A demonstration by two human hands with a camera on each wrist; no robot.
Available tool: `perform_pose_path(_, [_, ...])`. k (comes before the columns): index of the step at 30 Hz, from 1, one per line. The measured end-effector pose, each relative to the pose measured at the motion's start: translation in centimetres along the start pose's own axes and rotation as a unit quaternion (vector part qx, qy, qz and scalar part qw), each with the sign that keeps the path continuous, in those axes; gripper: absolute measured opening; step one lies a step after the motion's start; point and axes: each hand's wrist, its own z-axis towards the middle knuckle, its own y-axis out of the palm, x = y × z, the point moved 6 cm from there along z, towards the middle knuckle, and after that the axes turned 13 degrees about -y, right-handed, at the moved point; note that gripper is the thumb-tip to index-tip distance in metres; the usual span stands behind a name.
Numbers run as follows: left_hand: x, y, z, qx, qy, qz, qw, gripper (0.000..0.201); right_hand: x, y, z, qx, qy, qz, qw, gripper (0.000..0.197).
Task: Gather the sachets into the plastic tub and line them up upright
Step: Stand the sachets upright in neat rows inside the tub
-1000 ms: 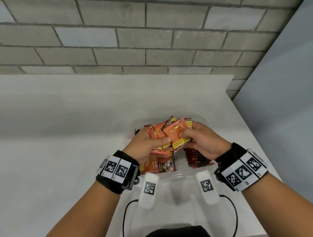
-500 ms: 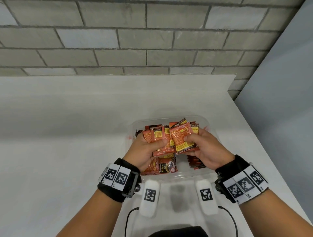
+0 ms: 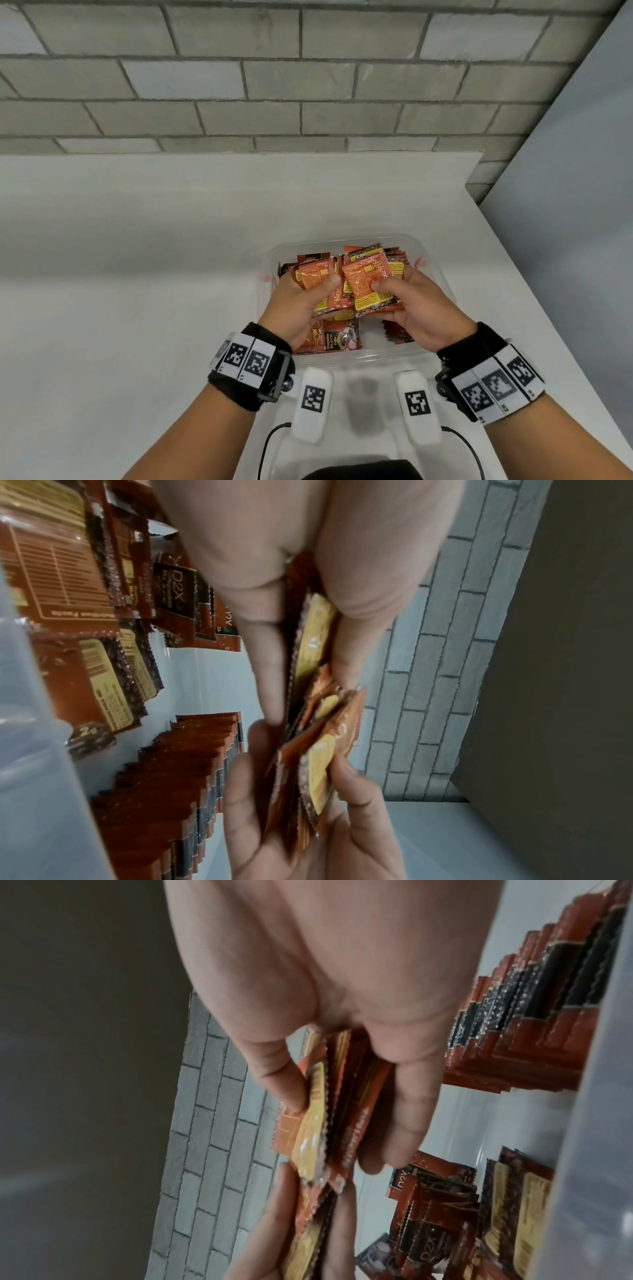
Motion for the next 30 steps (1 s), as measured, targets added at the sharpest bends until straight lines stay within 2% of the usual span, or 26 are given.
perform_pose_path(3, [0.1, -0.1, 0.1, 0.015, -0.012, -0.025, 1.0, 0.02, 0.1, -0.2, 0.1, 0.022, -0.002, -0.006, 1.0, 0.018])
perform_pose_path(6, [-0.3, -0.3, 0.1, 0.012, -0.059, -0.124, 0.99, 0.015, 0.0, -0.8, 0.1, 0.04, 0.001, -0.003, 0.999, 0.022])
perform_pose_path(9, [-0.3, 0.2, 0.0, -0.01, -0.051, -0.11, 0.993, 0.022, -0.3, -0.3, -0.2, 0.017, 0.006, -0.002, 1.0, 0.017])
perform_pose_path(12, [-0.3, 1.9, -0.8, -0.079, -0.04, -0.048, 0.995, 0.047, -0.7, 1.0, -0.3, -0.021, 0.0, -0.012, 1.0, 0.022])
perform_pose_path(13, [-0.2, 2.4, -1.0, -0.089, -0.028, -0.024, 0.995, 0.05, -0.9, 1.5, -0.4, -0.038, -0.01, -0.029, 0.999, 0.023])
perform_pose_path(16, [0.3, 3.3, -0.8, -0.063, 0.017, 0.003, 0.998, 0.05, -1.7, 3.5, -0.6, -0.096, -0.049, -0.104, 0.989, 0.026])
perform_pose_path(19, [0.5, 3.2, -0.7, -0.053, 0.013, -0.078, 0.995, 0.036, -2.3, 4.9, -0.7, -0.168, -0.073, -0.173, 0.968, 0.031])
perform_pose_path(21, [0.4, 3.0, -0.5, -0.078, -0.008, -0.116, 0.99, 0.023, -2.6, 4.9, -0.4, -0.207, -0.101, -0.297, 0.927, 0.038])
perform_pose_path(23, [0.3, 2.7, -0.4, -0.093, -0.03, -0.13, 0.987, 0.012, -2.5, 4.0, 0.3, -0.23, -0.093, -0.478, 0.842, 0.077])
perform_pose_path(24, [0.3, 2.6, -0.4, -0.089, -0.037, -0.128, 0.987, 0.008, -2.8, 3.6, 0.3, -0.218, -0.074, -0.536, 0.812, 0.088])
perform_pose_path(26, [0.4, 2.4, -0.4, -0.079, -0.044, -0.113, 0.989, 0.011, -4.1, 3.7, 0.0, -0.193, -0.096, -0.561, 0.799, 0.101])
perform_pose_path(28, [0.5, 2.4, -0.5, -0.076, -0.039, -0.102, 0.991, 0.028, -5.6, 5.0, -1.0, -0.211, -0.163, -0.554, 0.789, 0.12])
perform_pose_path(30, [0.6, 2.7, -0.5, -0.088, -0.047, -0.107, 0.989, 0.022, -5.7, 6.2, -1.6, -0.258, -0.2, -0.6, 0.731, 0.132])
